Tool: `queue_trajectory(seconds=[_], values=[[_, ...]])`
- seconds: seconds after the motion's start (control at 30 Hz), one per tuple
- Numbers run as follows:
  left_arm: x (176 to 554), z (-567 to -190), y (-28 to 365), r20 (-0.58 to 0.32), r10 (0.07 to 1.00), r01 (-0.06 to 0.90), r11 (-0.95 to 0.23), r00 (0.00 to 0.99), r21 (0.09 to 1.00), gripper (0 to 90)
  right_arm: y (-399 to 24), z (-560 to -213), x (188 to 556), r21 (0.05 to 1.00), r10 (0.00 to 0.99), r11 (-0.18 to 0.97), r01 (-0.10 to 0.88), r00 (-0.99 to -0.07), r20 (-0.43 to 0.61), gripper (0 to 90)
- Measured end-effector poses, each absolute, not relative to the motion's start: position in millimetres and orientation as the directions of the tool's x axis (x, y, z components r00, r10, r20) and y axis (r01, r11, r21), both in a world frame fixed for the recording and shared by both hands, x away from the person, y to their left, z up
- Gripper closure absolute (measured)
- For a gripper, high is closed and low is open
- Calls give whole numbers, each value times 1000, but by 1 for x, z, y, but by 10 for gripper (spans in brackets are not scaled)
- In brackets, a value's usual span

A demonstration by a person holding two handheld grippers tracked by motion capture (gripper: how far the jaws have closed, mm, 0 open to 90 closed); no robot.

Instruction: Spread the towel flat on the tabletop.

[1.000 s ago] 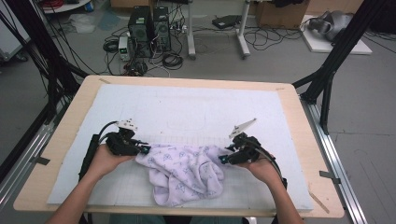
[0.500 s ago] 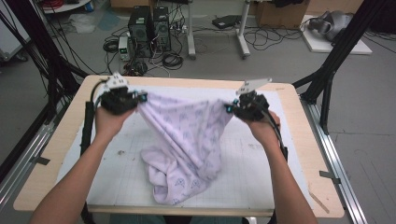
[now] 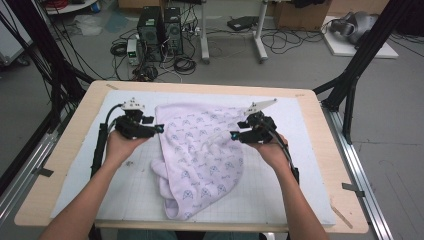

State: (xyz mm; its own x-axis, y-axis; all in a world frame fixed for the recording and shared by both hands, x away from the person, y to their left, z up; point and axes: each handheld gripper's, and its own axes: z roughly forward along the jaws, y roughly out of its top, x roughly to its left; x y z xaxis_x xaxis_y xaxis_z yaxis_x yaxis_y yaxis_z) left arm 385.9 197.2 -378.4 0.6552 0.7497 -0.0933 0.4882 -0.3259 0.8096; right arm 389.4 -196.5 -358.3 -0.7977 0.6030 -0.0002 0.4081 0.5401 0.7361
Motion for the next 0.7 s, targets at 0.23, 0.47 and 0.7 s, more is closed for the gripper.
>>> queue_trajectory(seconds=[0.23, 0.47, 0.7], values=[[348, -408, 174, -53, 651, 464, -479, 757, 745, 431, -207, -383, 339, 760, 557, 526, 382, -830, 31, 504], [354, -434, 162, -40, 653, 490, -525, 757, 696, 660, -204, -421, 316, 690, 525, 592, 417, -849, 63, 472], [357, -430, 165, -27, 663, 477, -509, 748, 717, 882, -204, -436, 316, 680, 498, 607, 410, -864, 76, 809]])
